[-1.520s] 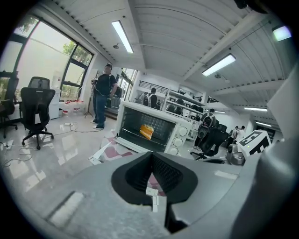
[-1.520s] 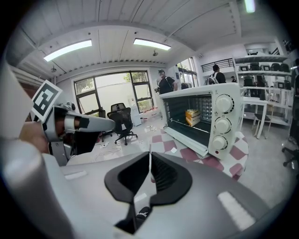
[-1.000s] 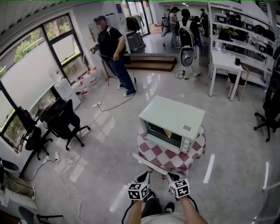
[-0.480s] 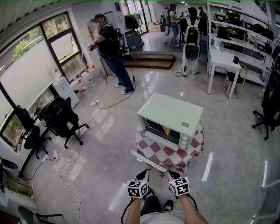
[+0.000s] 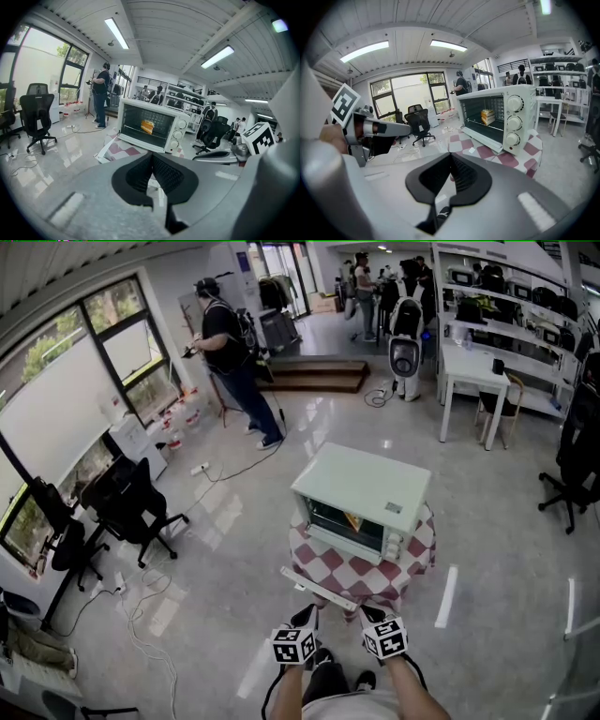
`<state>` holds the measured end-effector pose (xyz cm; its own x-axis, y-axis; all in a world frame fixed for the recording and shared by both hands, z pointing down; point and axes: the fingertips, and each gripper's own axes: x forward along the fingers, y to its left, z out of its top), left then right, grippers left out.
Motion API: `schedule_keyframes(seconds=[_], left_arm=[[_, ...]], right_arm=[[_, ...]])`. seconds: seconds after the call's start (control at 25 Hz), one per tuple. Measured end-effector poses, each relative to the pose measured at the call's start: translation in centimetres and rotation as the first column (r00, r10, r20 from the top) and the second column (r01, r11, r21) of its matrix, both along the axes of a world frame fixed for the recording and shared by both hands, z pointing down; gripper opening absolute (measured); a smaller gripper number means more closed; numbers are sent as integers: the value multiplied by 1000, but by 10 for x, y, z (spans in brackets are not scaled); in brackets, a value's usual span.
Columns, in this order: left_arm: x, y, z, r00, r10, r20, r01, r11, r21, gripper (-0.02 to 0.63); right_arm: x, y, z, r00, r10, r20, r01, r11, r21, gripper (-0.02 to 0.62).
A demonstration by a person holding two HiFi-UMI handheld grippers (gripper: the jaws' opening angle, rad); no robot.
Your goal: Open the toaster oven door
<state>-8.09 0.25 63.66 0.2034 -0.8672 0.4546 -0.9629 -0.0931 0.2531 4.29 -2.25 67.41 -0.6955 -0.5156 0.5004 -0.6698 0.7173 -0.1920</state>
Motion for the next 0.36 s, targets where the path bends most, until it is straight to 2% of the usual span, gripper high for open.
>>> schedule_keyframes(seconds=[0.36], left_arm=[[-9, 2, -2, 1000, 3, 11, -3, 1000, 9, -2]], right_arm=[[-12, 1, -3, 1000, -13, 7, 13, 1000, 13, 2]])
